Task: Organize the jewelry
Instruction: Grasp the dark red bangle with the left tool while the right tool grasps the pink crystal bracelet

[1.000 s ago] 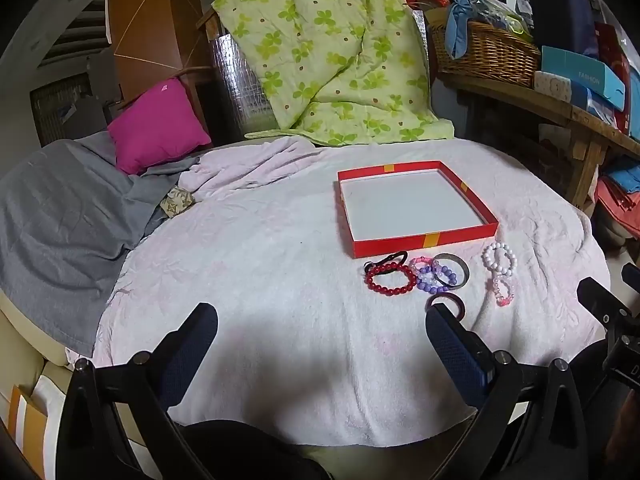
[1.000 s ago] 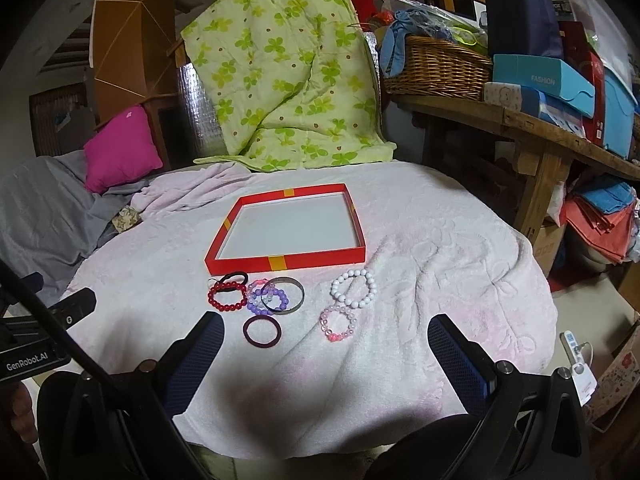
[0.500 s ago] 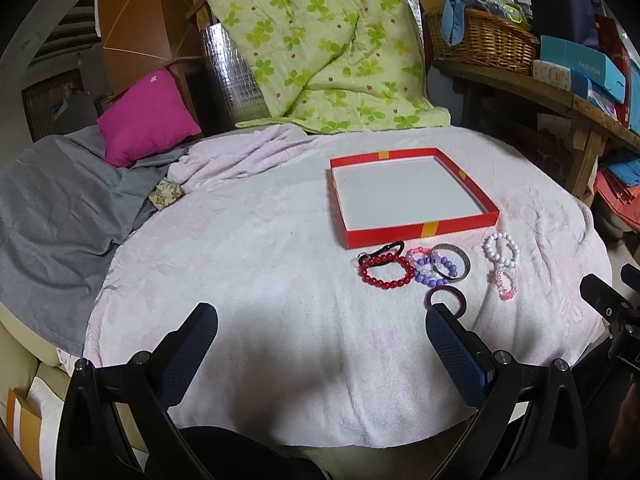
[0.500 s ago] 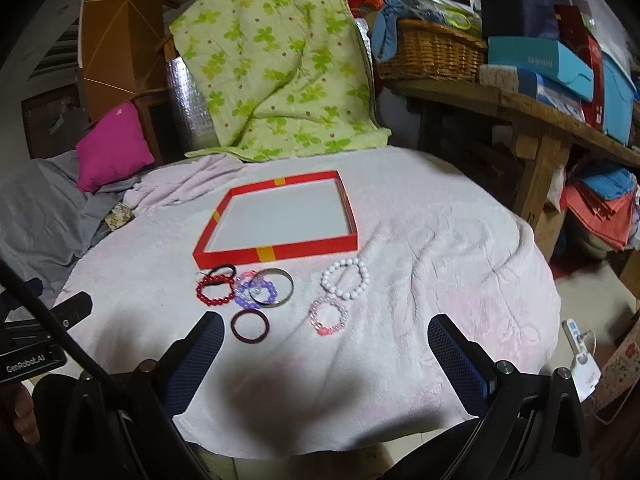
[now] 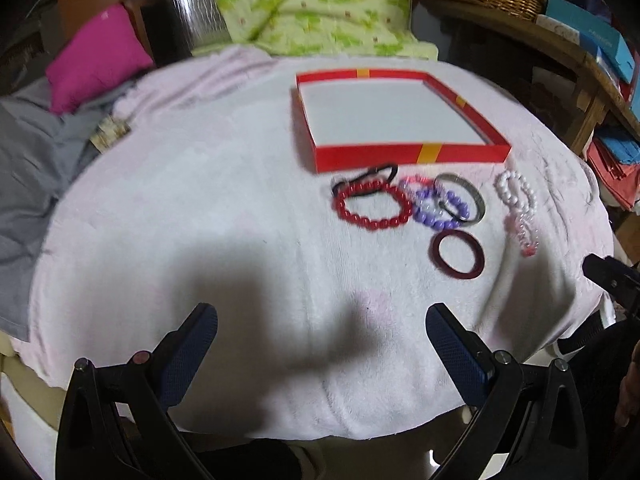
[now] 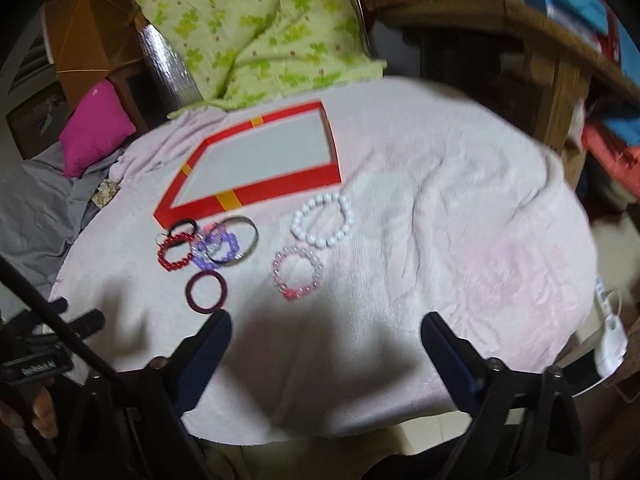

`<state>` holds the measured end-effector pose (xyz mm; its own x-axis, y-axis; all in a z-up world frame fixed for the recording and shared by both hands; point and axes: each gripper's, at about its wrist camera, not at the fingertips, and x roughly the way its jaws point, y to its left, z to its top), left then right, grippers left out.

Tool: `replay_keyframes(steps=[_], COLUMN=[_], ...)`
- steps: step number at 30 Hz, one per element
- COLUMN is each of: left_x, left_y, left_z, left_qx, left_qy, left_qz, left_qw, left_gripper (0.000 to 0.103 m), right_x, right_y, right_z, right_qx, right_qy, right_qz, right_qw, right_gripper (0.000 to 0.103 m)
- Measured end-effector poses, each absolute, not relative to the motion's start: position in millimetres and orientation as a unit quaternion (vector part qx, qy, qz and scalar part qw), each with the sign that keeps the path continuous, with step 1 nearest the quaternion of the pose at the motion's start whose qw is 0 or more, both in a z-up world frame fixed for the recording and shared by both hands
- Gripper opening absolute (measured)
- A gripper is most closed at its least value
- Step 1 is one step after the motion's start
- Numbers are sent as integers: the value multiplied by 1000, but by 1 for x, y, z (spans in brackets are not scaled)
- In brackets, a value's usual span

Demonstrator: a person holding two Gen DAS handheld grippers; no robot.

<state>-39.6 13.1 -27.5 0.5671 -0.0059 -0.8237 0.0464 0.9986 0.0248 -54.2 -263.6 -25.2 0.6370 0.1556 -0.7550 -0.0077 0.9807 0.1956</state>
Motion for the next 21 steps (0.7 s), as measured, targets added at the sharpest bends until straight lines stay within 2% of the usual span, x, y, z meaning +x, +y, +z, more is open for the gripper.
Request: replay_keyframes(steps=[2,5,9,10,13,14,18,19,20,21], left_x=[-35,-28,-13,-10,-1,3,18,21,23,26], left_y=[14,9,-2,-5,-17,-21,-35,-38,-39,-41], left_z=[-32,-31,-31,-31,-33,-35,-48,-52,-56,-62], left_qx=[10,11,13,14,14,12,12,11,11,12], left_qy=[468,458,458,460,461,464,479,482,486,493], left_qz=[-27,-50,-94,-101,-131,-144,-170,-173,-177,-179], left_qw=[883,888,884,882,877,874,861,859,856,851], left_gripper=[103,101,73,70,70,70,70,69,65,51], right_x=[-44,-26,-4,1,14,17,19,19,19,19], right_y=[-263,-255,-249,-249,-251,-251,-253,-254,-255,-257], right_z=[-34,-42,-47,-49,-61,-65,-71,-71,-71,-72], right_qx=[93,96,109,110,116,118,103,97,97,100], right_qy=[443,458,464,469,486,493,496,495,494,493], right_qz=[52,66,70,66,59,59,49,47,46,47], right_qw=[890,881,876,874,864,860,861,862,863,863], right_gripper=[78,66,51,47,42,35,23,14,11,10])
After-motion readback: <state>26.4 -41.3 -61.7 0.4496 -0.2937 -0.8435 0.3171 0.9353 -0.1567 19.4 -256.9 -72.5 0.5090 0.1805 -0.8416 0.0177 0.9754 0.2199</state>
